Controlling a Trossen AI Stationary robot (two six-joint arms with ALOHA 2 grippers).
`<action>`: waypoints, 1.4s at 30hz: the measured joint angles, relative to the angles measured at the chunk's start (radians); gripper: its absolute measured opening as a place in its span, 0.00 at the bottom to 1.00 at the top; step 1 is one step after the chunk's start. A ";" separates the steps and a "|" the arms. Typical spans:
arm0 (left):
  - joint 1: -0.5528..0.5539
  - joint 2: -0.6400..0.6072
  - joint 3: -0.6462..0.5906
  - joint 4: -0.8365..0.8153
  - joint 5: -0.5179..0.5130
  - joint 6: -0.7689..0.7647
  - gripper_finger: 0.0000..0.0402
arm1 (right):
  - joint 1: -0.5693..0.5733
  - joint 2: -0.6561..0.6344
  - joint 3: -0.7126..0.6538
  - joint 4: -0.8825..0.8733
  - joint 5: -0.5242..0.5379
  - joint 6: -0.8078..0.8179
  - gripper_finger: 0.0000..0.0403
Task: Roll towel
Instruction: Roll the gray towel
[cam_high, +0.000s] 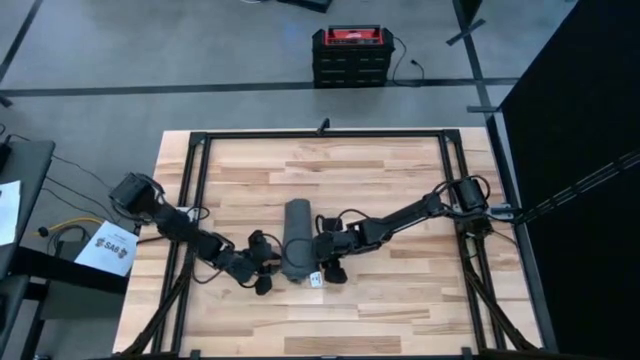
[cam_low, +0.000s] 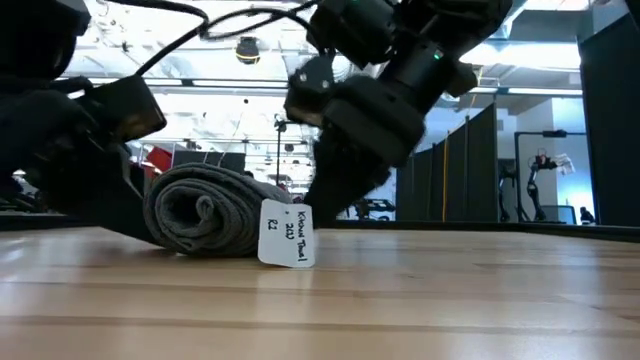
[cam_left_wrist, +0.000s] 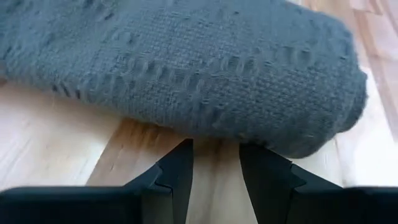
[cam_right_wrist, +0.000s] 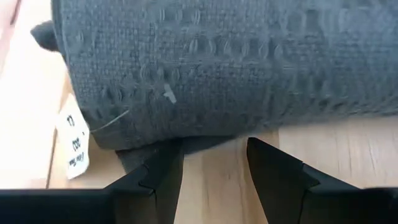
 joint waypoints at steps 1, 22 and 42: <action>0.004 0.008 0.007 0.000 0.003 0.007 0.29 | -0.001 0.003 0.000 0.013 -0.001 0.000 0.41; 0.141 0.020 0.119 -0.124 0.265 0.161 0.29 | -0.005 0.072 0.001 0.259 -0.072 -0.015 0.41; 0.184 -0.025 0.134 -0.237 0.431 0.216 0.29 | -0.007 0.071 0.001 0.257 -0.071 -0.045 0.41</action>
